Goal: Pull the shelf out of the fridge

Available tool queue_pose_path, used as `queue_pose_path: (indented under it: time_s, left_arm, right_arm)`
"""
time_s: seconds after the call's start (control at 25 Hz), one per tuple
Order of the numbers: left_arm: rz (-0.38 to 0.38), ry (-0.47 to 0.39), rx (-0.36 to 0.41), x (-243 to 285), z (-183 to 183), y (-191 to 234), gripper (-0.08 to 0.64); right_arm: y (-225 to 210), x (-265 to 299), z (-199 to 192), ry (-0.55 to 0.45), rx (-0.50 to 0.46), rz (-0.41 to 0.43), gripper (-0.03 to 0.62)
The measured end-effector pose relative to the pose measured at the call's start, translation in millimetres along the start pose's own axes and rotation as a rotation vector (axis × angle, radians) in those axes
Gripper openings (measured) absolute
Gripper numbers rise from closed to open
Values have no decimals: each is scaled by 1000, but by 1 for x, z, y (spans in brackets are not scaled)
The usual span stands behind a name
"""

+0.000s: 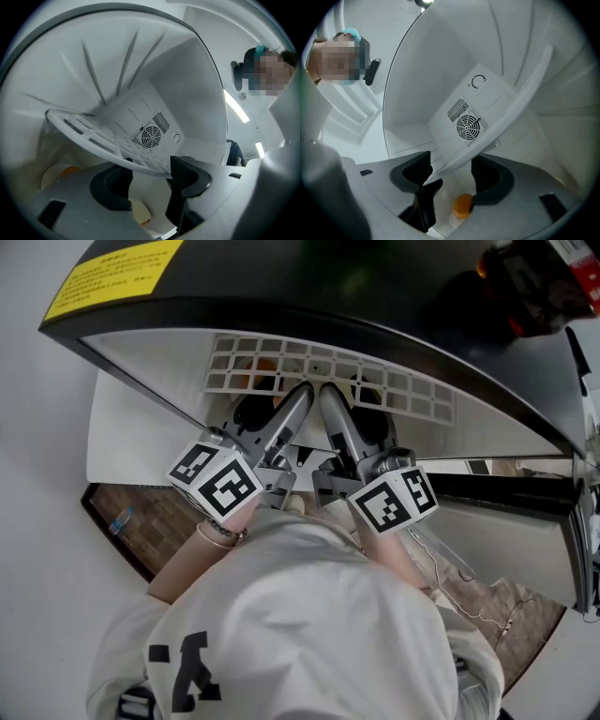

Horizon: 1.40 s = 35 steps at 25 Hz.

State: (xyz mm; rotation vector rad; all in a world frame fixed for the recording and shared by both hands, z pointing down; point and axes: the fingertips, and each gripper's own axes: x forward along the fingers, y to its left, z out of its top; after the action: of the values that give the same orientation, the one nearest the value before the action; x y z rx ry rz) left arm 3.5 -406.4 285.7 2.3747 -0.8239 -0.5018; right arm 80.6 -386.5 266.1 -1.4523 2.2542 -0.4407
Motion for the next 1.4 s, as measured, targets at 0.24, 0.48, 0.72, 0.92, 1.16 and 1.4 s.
queue_pose_path:
  time_s: [0.24, 0.48, 0.72, 0.92, 1.16, 1.4]
  left_arm:
    - [6, -4, -73, 17, 6, 9, 239]
    - [13, -54, -106, 26, 11, 16, 238]
    - [20, -67, -98, 23, 10, 17, 224]
    - [20, -79, -103, 22, 11, 17, 212]
    - [30, -74, -101, 18, 10, 16, 202]
    - [33, -70, -105, 19, 8, 18, 201]
  right_arm:
    - [-11, 11, 4, 3, 63, -26, 272]
    - [-15, 12, 3, -44, 69, -56, 238]
    - [-15, 10, 1, -62, 71, -55, 224]
    - [-15, 9, 0, -62, 67, -55, 218]
    - [-13, 7, 0, -64, 73, -59, 209]
    - [-15, 7, -1, -61, 82, -59, 207]
